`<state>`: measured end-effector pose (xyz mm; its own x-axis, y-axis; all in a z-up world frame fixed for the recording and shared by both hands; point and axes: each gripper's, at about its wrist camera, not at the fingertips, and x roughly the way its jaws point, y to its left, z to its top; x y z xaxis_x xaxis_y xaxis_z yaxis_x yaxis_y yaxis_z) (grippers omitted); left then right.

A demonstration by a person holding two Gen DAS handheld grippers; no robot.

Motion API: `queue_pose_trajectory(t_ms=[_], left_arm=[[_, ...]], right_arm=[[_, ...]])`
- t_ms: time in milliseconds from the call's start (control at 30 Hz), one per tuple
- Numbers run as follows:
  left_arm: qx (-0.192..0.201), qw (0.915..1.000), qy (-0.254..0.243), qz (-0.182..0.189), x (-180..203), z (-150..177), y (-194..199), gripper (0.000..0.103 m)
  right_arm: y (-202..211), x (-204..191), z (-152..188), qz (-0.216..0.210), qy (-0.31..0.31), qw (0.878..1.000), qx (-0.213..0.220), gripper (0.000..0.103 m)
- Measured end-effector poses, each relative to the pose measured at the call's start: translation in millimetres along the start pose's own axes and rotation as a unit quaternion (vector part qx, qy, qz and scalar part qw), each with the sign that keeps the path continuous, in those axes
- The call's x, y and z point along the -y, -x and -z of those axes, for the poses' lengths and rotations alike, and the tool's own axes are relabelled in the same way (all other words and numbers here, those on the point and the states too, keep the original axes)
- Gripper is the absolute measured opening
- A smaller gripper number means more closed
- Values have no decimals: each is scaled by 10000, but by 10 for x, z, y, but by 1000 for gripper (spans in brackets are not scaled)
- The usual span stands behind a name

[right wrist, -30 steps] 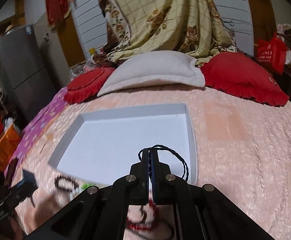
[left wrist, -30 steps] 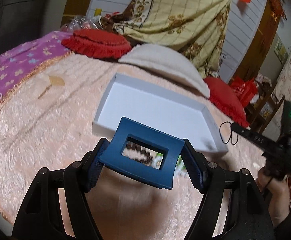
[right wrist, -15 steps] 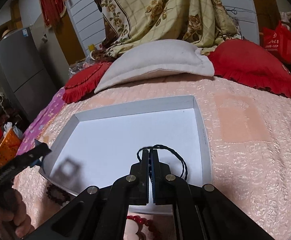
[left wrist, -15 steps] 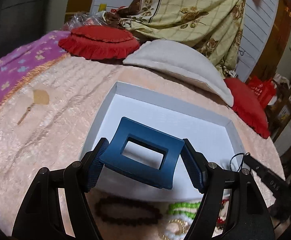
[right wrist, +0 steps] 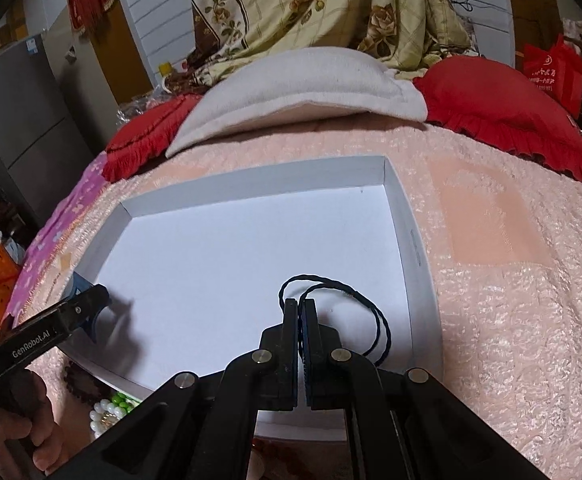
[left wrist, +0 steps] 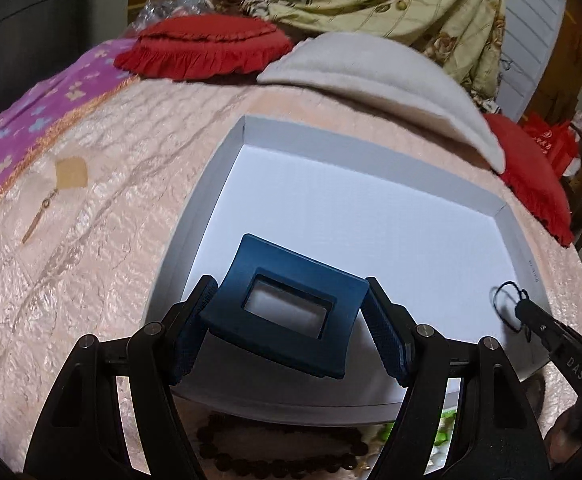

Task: Organize jewelry
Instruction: 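Carry the clip and the hair ties over the white box with both grippers, then open the right gripper dropping the hair ties while the left gripper releases the clip into the box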

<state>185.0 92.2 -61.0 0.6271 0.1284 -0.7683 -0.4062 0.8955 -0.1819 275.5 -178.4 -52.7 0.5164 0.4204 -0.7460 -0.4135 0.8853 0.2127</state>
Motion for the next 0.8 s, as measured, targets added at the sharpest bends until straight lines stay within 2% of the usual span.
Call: queue_pose_trajectory(t_ms=[233, 400, 500, 600, 667, 700, 733, 800], left_arm=[[-3, 9993, -261, -268, 65, 31, -28, 73], [9, 9993, -248, -276, 58, 26, -28, 74], [28, 9995, -231, -217, 52, 20, -20, 79], [26, 9995, -224, -208, 52, 20, -16, 79], [42, 9997, -172, -169, 41, 17, -3, 79], [65, 9998, -139, -145, 33, 12, 11, 79], [83, 9999, -105, -102, 23, 5, 26, 79], [132, 9999, -39, -18, 7, -4, 70, 79]], right_arm=[[-29, 112, 47, 3, -60, 9998, -172, 1], [-17, 114, 53, -159, -91, 9997, -190, 4], [7, 134, 47, -225, -194, 9995, -148, 6], [29, 109, 42, -281, -174, 9994, -96, 16], [65, 83, 33, -260, -139, 9996, -6, 28], [97, 77, 30, -257, -134, 9995, 81, 42], [123, 76, 24, -257, -133, 9995, 152, 48], [197, 80, 4, -310, -161, 9989, 317, 48]])
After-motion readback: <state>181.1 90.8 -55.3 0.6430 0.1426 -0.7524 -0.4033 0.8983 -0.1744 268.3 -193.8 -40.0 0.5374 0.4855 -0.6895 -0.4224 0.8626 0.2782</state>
